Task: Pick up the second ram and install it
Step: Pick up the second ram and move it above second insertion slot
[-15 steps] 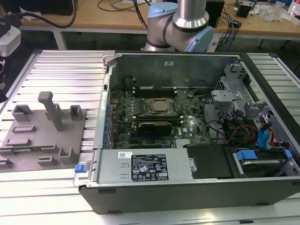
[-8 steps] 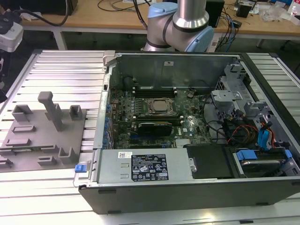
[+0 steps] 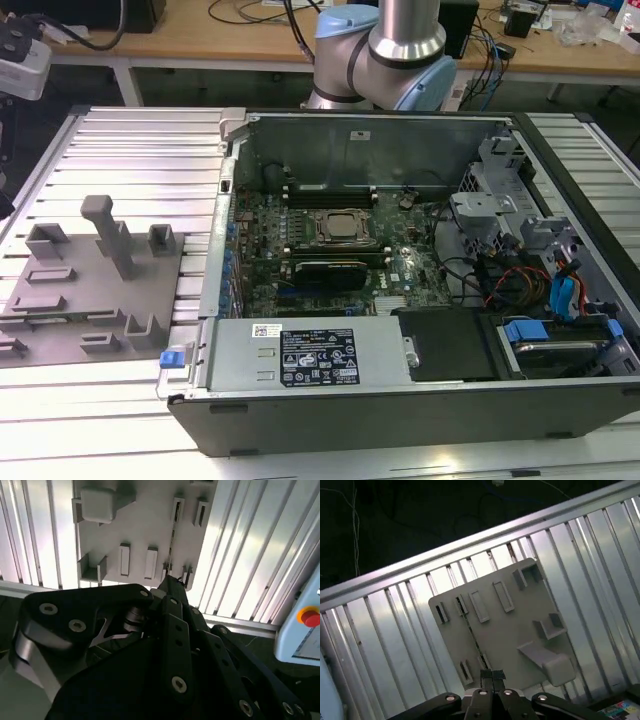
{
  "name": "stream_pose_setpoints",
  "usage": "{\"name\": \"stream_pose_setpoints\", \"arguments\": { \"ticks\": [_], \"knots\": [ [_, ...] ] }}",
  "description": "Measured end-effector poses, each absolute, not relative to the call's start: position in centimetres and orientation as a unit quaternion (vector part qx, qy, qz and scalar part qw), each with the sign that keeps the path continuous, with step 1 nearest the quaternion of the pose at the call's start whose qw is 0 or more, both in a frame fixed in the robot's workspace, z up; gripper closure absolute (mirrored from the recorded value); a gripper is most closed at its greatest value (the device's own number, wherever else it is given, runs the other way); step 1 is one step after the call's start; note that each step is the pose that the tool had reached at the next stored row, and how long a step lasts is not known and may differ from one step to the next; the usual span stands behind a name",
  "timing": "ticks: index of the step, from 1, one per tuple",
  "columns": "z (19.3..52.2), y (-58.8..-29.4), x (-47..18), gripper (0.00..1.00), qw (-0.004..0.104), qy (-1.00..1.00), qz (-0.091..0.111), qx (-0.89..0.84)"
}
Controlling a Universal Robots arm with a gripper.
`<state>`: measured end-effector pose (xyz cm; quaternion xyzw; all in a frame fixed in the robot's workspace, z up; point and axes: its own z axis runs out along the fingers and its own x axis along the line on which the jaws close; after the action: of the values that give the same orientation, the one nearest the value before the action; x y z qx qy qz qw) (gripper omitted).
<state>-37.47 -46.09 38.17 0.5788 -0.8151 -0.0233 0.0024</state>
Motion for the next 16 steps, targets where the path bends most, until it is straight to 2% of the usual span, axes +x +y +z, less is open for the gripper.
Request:
{"name": "stream_pose_setpoints", "arguments": {
  "ticks": [16],
  "knots": [
    [38.17,-46.09,-37.47,0.89,0.006,-0.703,-0.023,0.711]
  ]
}}
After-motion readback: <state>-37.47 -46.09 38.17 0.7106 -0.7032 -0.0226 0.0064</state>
